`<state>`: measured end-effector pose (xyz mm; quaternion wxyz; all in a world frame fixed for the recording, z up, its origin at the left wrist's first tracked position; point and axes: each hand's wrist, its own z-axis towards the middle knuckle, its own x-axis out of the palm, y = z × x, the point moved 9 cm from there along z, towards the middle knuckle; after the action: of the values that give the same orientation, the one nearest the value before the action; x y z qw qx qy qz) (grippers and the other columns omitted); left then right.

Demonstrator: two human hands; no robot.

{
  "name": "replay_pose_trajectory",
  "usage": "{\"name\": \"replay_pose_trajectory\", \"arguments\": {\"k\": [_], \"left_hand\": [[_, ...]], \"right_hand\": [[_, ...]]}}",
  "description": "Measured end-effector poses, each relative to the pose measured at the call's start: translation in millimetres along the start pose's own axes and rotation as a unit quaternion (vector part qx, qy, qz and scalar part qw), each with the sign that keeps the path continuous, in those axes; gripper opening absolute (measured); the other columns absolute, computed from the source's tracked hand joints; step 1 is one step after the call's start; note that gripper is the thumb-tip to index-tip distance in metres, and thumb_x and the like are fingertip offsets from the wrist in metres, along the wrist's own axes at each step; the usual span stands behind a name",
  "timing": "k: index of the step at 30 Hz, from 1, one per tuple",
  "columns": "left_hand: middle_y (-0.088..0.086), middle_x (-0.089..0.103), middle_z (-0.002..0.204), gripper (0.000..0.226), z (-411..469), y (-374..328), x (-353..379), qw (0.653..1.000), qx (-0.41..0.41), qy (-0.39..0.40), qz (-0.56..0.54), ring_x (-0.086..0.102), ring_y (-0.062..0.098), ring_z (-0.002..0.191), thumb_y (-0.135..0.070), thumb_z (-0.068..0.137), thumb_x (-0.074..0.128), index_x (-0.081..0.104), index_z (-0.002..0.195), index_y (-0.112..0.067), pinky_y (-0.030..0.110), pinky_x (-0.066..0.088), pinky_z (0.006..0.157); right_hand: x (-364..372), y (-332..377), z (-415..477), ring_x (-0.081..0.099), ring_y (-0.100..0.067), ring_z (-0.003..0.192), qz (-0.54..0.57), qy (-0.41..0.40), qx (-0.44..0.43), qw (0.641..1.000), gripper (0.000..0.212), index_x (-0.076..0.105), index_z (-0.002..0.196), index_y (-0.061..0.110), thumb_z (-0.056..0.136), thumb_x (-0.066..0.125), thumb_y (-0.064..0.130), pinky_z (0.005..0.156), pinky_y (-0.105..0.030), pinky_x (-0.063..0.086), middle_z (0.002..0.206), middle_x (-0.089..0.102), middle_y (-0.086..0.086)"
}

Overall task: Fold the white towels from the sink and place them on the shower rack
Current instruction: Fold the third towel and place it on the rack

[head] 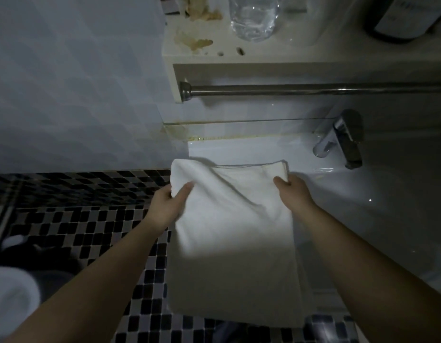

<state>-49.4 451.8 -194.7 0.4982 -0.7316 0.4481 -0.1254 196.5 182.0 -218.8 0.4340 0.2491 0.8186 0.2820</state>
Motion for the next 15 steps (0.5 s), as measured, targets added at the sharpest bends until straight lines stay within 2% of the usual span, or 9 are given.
{"name": "replay_pose_trajectory", "arguments": {"k": [1,3,4,6,9,11,14,15], "left_hand": [[-0.007,0.064,0.06,0.041,-2,-6,-3,0.999,0.024,-0.01,0.018,0.063,0.009,0.054,-0.06,0.087,0.066,0.063,0.066,-0.026,0.024,0.047,0.053],[-0.006,0.074,0.072,0.034,-3,-9,-13,0.999,0.027,-0.026,0.029,0.072,0.01,0.063,-0.053,0.094,0.061,0.07,0.081,-0.023,0.023,0.051,0.053],[-0.006,0.077,0.079,0.033,-3,-6,-16,0.999,0.003,-0.023,0.024,0.074,0.011,0.068,-0.053,0.095,0.06,0.071,0.088,-0.022,0.024,0.053,0.054],[-0.002,0.077,0.081,0.035,-1,7,-23,0.997,-0.048,-0.031,0.043,0.075,0.018,0.075,-0.053,0.094,0.06,0.07,0.091,-0.02,0.028,0.053,0.06],[0.01,0.072,0.098,0.045,1,33,-26,0.987,-0.092,-0.074,0.107,0.067,0.028,0.088,-0.049,0.097,0.058,0.067,0.094,-0.005,0.034,0.05,0.076],[0.015,0.066,0.111,0.049,3,50,-18,0.982,-0.13,-0.063,0.121,0.062,0.033,0.099,-0.048,0.099,0.055,0.065,0.113,-0.002,0.038,0.049,0.089],[0.014,0.065,0.12,0.058,4,65,-11,0.982,-0.179,-0.044,0.048,0.063,0.034,0.104,-0.052,0.095,0.057,0.059,0.127,-0.003,0.045,0.051,0.098],[0.014,0.066,0.121,0.064,6,69,-11,0.981,-0.187,-0.042,0.017,0.065,0.033,0.104,-0.056,0.091,0.061,0.059,0.129,-0.005,0.047,0.052,0.098]], "right_hand": [[-5,6,-2,0.058,-0.023,0.09,-0.004,-0.015,-0.022,1.0,0.026,0.057,0.094,0.01,0.098,0.053,0.035,0.074,-0.031,0.038,0.095,0.062,-0.017],[-14,18,-6,0.06,-0.028,0.11,0.011,-0.037,-0.05,0.998,0.038,0.058,0.113,0.003,0.101,0.051,0.038,0.083,-0.031,0.037,0.123,0.062,-0.022],[-18,23,-8,0.059,-0.032,0.117,0.015,-0.044,-0.057,0.997,0.044,0.058,0.122,0.001,0.101,0.051,0.039,0.086,-0.032,0.038,0.13,0.06,-0.021],[-20,33,-10,0.058,-0.035,0.121,0.007,-0.052,-0.07,0.996,0.046,0.058,0.127,0.002,0.101,0.05,0.039,0.088,-0.032,0.04,0.133,0.06,-0.02],[-1,24,-11,0.062,-0.036,0.108,-0.044,-0.019,-0.057,0.997,0.034,0.062,0.112,0.002,0.1,0.052,0.033,0.079,-0.031,0.041,0.115,0.065,-0.019],[18,0,-8,0.065,-0.035,0.098,-0.043,0.025,-0.004,0.999,0.034,0.065,0.111,0.002,0.098,0.054,0.031,0.073,-0.033,0.044,0.106,0.068,-0.019],[29,-25,-11,0.062,-0.02,0.075,-0.007,0.057,0.052,0.997,0.033,0.068,0.105,0.008,0.096,0.058,0.038,0.059,-0.025,0.043,0.094,0.068,-0.01],[29,-29,-10,0.06,-0.016,0.073,0.005,0.052,0.053,0.997,0.029,0.067,0.099,0.013,0.094,0.059,0.04,0.058,-0.024,0.042,0.096,0.069,-0.009]]}}
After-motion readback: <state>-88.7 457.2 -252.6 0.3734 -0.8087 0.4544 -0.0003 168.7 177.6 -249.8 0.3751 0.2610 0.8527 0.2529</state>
